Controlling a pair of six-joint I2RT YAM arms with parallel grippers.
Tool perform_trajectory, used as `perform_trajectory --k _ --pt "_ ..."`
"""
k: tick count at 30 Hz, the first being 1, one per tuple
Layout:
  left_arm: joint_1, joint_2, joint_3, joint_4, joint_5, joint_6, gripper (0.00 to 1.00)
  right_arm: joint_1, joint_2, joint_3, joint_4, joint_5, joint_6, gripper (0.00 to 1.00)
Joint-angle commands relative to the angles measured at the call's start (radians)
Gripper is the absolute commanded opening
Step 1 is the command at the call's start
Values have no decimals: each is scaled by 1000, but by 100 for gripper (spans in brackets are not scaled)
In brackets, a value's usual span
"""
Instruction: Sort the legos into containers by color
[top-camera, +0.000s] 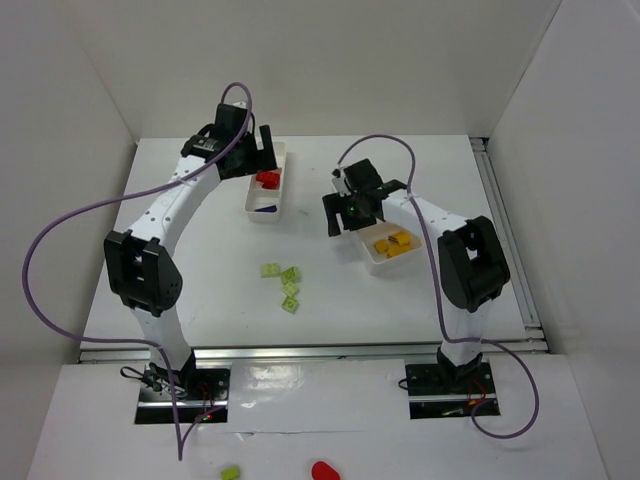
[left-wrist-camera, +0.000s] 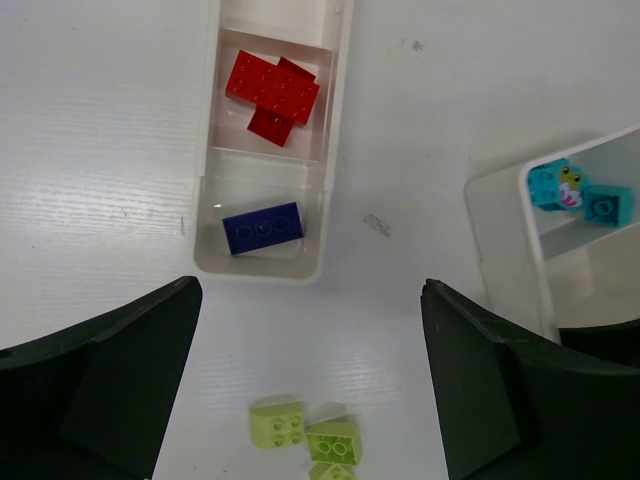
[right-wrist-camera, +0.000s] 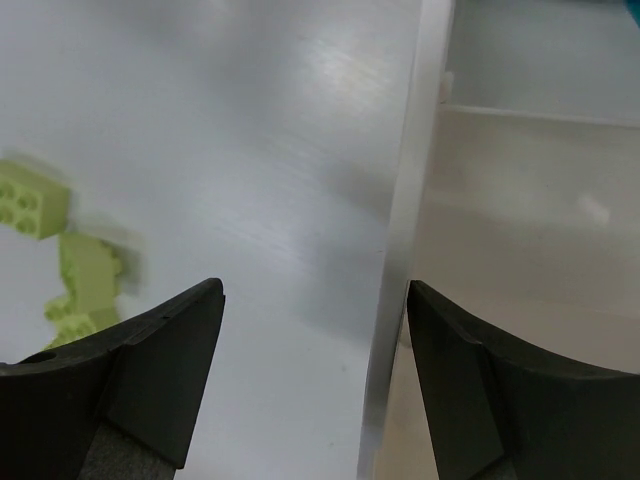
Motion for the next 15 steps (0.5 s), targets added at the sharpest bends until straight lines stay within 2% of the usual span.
perform_trajectory --k 1,6,8,12,15 --pt "-22 -61 -12 19 -13 -23 100 71 -70 -5 -46 -50 -21 81" --pt "-22 -94 -12 -23 -91 -14 100 150 -102 37 -125 -65 -21 82" --pt "-22 -178 -64 -6 -125 -14 100 191 -125 66 -149 -54 -35 82" --pt "47 -291 -156 39 -116 -14 100 266 -191 66 -106 93 -49 82" --pt "113 -310 -167 -9 -116 -27 100 319 -161 89 -70 105 -49 82"
